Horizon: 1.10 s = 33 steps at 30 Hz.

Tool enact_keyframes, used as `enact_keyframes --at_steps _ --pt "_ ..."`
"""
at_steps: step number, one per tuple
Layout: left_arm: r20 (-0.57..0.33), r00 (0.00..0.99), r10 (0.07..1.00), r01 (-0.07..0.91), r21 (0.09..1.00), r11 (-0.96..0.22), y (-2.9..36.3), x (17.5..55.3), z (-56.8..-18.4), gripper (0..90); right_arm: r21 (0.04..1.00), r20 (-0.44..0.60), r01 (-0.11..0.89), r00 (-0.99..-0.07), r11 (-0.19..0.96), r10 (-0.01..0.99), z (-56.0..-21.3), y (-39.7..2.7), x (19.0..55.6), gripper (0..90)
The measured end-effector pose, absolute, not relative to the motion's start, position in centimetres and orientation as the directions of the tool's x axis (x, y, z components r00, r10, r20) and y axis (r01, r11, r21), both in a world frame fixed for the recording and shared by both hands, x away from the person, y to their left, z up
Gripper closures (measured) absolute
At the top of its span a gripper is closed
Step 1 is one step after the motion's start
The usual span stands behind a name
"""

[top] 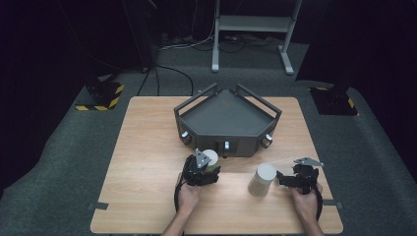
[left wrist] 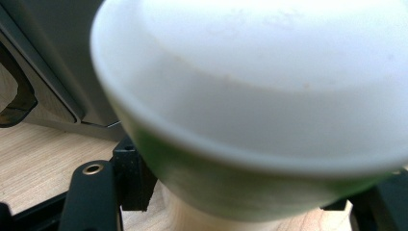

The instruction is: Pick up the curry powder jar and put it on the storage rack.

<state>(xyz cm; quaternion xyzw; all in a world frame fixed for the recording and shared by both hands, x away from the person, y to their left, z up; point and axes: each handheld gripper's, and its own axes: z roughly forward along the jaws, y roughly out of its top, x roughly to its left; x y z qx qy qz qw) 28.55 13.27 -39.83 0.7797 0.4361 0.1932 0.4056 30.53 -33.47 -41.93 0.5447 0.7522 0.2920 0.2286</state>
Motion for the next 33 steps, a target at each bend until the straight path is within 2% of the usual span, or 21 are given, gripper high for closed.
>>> enact_keyframes --at_steps 18,33 --pt "-0.045 0.584 0.810 0.521 0.787 -0.331 13.5 29.0 -38.0 32.7 0.688 -0.026 0.686 -0.302 0.236 0.953 -41.9 -33.5 30.5 0.0" --pt "-0.068 0.632 0.772 0.523 0.773 -0.360 14.4 29.8 -34.5 32.8 0.688 -0.026 0.686 -0.303 0.236 0.953 -41.9 -33.5 30.5 0.0"
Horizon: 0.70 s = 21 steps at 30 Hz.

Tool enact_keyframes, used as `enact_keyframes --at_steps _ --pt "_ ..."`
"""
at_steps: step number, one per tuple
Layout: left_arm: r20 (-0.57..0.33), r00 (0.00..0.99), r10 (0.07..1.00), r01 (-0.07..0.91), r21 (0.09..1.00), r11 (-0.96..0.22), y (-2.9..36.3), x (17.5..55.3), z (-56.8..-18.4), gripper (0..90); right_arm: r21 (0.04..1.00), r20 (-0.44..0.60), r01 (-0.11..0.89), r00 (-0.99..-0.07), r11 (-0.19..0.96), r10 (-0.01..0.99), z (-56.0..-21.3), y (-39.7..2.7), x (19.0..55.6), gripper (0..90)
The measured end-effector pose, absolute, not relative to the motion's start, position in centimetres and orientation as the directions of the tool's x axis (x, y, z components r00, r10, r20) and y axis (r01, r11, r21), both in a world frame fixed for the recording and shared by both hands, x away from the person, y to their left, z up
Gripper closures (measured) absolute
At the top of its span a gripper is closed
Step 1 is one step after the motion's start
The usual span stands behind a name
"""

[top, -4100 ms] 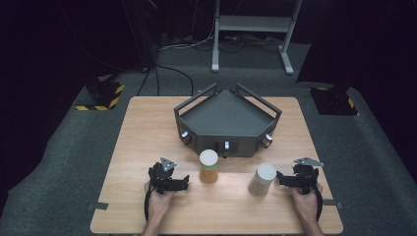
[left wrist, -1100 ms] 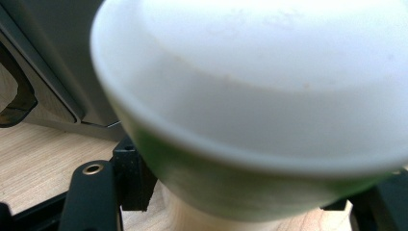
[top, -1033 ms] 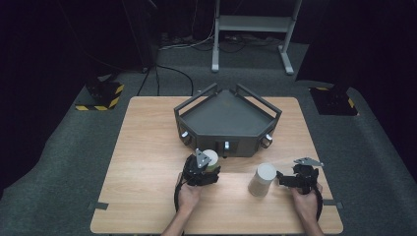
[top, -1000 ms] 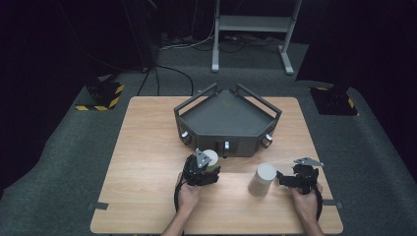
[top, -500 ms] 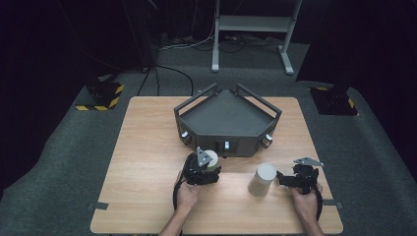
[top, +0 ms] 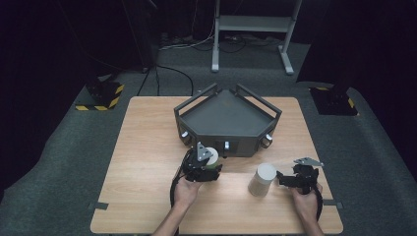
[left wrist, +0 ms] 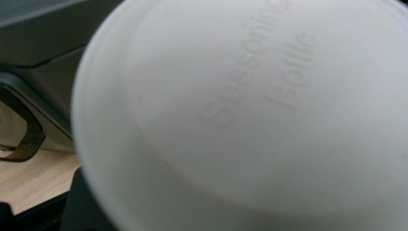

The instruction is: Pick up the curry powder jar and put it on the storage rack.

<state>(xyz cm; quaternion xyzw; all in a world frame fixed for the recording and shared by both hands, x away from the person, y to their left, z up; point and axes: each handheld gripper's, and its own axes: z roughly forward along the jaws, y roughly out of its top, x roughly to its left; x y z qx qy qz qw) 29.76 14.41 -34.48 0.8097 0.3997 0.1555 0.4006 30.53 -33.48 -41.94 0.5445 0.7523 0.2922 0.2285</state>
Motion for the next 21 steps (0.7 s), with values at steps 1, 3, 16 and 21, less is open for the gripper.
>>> enact_keyframes --at_steps 1,3,16,21 --pt "-0.071 0.635 0.769 0.523 0.772 -0.361 14.5 29.9 -34.2 32.8 0.688 -0.026 0.686 -0.303 0.237 0.953 -41.9 -33.5 30.5 0.0" --pt "-0.072 0.642 0.763 0.521 0.771 -0.366 14.5 30.0 -33.5 32.8 0.688 -0.026 0.686 -0.303 0.236 0.953 -41.9 -33.5 30.5 0.0" --pt "-0.088 0.668 0.739 0.517 0.769 -0.376 14.9 31.4 -29.8 32.9 0.688 -0.026 0.686 -0.303 0.236 0.953 -41.9 -33.5 30.5 0.0" --pt "-0.082 0.674 0.734 0.512 0.769 -0.384 14.8 32.0 -28.2 32.9 0.688 -0.026 0.686 -0.303 0.237 0.953 -41.9 -33.5 30.5 0.0"
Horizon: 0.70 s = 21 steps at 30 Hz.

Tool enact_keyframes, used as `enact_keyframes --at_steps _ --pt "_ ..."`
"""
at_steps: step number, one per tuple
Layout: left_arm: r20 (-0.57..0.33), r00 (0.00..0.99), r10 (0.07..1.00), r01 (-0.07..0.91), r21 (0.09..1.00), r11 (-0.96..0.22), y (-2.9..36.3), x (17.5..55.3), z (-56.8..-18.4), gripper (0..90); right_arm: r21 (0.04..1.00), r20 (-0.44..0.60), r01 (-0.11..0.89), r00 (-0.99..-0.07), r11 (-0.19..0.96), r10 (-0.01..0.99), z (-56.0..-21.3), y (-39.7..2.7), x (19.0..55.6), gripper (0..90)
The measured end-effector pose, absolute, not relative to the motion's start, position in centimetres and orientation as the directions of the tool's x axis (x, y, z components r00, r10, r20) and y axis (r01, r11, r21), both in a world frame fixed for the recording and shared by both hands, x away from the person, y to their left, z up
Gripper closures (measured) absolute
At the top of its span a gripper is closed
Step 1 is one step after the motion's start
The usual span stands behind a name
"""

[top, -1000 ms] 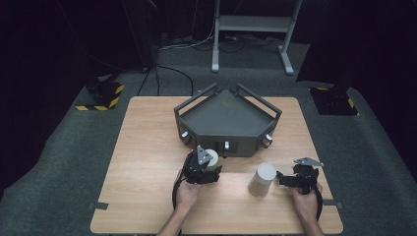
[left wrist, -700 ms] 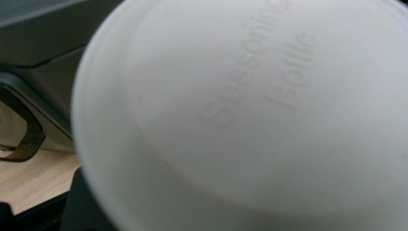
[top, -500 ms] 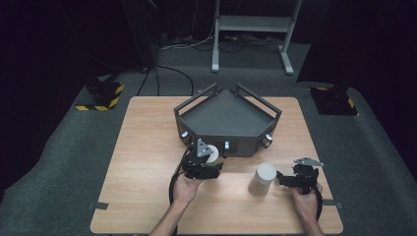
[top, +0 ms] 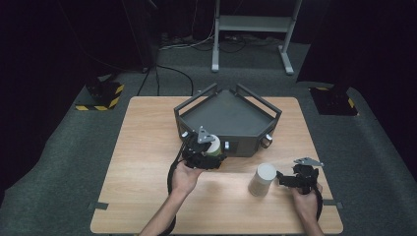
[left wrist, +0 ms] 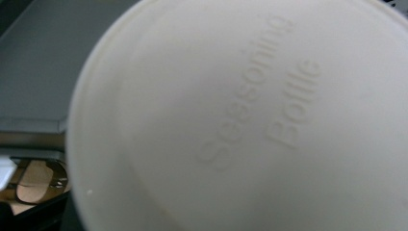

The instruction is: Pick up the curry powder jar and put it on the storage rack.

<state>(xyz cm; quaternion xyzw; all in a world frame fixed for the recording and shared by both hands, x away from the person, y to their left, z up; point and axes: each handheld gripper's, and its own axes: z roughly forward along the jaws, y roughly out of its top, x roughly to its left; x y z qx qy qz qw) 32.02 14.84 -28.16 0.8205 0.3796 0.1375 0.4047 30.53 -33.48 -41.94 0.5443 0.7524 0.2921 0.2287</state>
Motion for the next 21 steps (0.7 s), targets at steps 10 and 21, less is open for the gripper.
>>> enact_keyframes --at_steps 10,21 --pt "-0.091 0.694 0.714 0.499 0.776 -0.386 14.6 33.9 -24.9 33.0 0.688 -0.026 0.685 -0.303 0.237 0.953 -41.9 -33.5 30.5 0.0" --pt "-0.110 0.652 0.750 0.546 0.754 -0.364 14.6 36.2 -22.6 33.1 0.688 -0.026 0.686 -0.303 0.237 0.953 -41.9 -33.5 30.5 0.0"
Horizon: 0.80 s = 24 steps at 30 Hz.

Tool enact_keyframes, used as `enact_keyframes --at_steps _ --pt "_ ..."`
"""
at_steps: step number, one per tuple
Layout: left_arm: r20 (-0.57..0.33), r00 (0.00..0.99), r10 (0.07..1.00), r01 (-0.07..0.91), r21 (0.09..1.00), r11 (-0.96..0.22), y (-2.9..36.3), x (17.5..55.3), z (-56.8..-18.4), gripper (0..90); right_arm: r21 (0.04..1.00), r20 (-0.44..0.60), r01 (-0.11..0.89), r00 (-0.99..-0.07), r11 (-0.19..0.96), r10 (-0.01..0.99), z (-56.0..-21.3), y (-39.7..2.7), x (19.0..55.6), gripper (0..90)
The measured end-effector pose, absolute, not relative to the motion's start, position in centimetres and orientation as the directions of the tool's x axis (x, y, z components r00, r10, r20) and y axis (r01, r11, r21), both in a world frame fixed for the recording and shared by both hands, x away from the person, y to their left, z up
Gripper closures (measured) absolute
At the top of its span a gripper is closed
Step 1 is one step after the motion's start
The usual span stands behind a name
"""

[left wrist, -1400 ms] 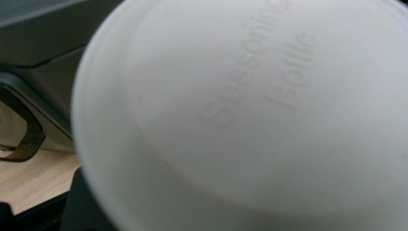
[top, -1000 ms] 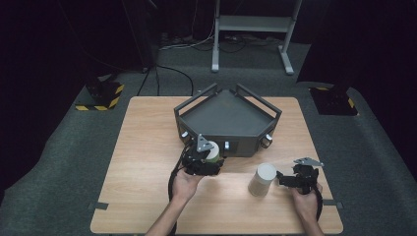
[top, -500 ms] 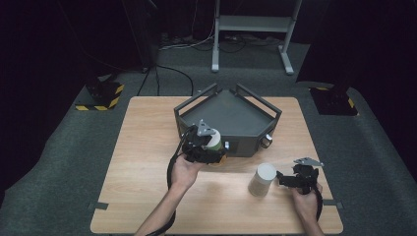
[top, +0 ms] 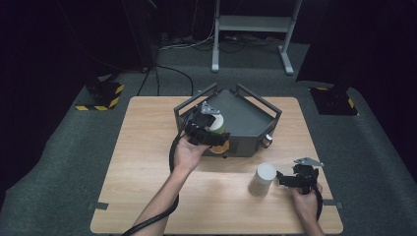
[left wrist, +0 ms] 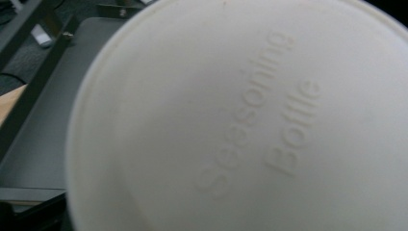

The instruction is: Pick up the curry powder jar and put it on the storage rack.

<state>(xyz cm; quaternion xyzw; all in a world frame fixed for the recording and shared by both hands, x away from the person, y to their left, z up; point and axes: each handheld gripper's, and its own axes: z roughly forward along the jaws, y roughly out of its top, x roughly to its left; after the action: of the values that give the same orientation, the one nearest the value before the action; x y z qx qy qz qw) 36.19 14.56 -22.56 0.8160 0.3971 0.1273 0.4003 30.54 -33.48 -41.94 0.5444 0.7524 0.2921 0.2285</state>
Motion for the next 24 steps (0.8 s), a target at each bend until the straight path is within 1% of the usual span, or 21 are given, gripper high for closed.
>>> enact_keyframes --at_steps 4,7,16,24 --pt "-0.112 0.635 0.764 0.556 0.753 -0.352 14.7 37.1 -21.9 33.1 0.688 -0.024 0.686 -0.304 0.236 0.952 -41.9 -33.5 30.6 0.0" --pt "-0.081 0.614 0.785 0.566 0.739 -0.366 14.0 38.2 -21.3 33.2 0.688 -0.025 0.686 -0.303 0.236 0.953 -41.9 -33.5 30.6 0.0" --pt "-0.056 0.574 0.817 0.572 0.742 -0.350 12.8 39.8 -20.6 33.2 0.688 -0.025 0.686 -0.303 0.236 0.953 -41.9 -33.5 30.6 0.0" --pt "-0.048 0.544 0.837 0.596 0.725 -0.346 11.5 42.0 -21.0 33.3 0.689 -0.025 0.686 -0.301 0.235 0.953 -41.9 -33.4 30.6 0.0"
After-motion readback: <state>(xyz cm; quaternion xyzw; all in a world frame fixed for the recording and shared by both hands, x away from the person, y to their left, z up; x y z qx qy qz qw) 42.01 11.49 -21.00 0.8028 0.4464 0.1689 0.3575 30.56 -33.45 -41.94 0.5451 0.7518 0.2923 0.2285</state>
